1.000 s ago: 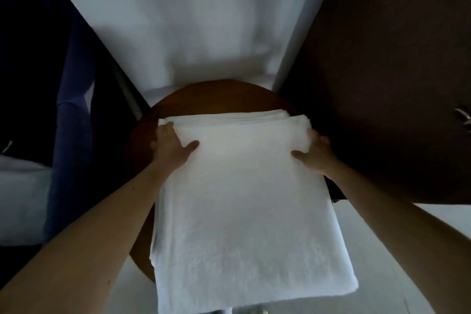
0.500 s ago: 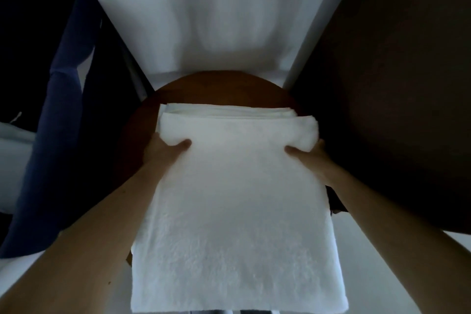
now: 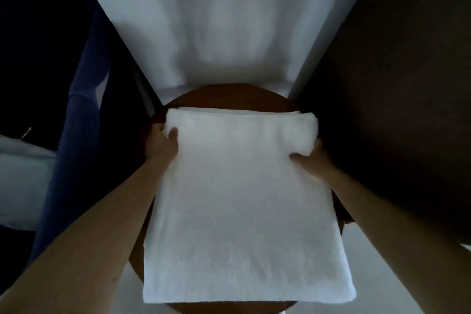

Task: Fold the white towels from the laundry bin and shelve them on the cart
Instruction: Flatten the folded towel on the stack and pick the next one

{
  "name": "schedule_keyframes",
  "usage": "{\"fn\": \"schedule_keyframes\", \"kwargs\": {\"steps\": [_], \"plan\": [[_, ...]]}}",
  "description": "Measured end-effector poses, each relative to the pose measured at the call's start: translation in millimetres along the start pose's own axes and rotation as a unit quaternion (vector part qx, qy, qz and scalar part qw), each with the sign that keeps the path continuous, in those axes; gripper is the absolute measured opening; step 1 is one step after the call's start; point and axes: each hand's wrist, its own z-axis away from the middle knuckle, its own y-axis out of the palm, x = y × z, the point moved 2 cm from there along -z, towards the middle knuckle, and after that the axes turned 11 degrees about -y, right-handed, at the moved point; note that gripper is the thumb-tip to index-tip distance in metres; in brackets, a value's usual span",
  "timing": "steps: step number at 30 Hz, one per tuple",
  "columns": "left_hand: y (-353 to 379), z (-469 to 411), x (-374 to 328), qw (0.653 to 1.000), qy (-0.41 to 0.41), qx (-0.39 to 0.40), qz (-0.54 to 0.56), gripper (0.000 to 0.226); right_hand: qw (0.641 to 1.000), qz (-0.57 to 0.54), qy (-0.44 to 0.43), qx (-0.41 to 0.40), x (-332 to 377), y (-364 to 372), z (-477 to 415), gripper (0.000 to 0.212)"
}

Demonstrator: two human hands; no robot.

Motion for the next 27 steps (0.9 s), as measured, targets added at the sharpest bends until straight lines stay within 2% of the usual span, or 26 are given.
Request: {"fn": "schedule_keyframes", "kwargs": {"steps": [4,8,10,16,21,24,27], "plan": [[30,-10,32,0.997,-0.058,0.056,-0.001,0.073,0.998,-0.046,0.044,0.004,-32,15,0,0.084],[40,-7,54,0.984,-0.109,0.139,0.035,0.128,0.991,-0.105,0.076,0.011,-49,18,-3,0.097],[38,-11,60,0.98,-0.116,0.159,0.027,0.138,0.989,-0.126,0.074,0.013,-52,19,-6,0.095],[30,0,69,0.982,-0.105,0.151,0.034,0.132,0.983,-0.167,0.075,0.024,-52,23,0,0.097],[31,3,68,0.982,-0.079,0.153,0.075,0.107,0.981,-0.182,0.06,0.023,-50,22,4,0.092],[26,2,70,0.979,-0.081,0.173,0.066,0.109,0.98,-0.186,0.062,0.026,-50,19,13,0.086],[15,6,78,0.973,-0.104,0.204,0.03,0.124,0.973,-0.209,0.091,0.033,-60,18,28,0.071]]}}
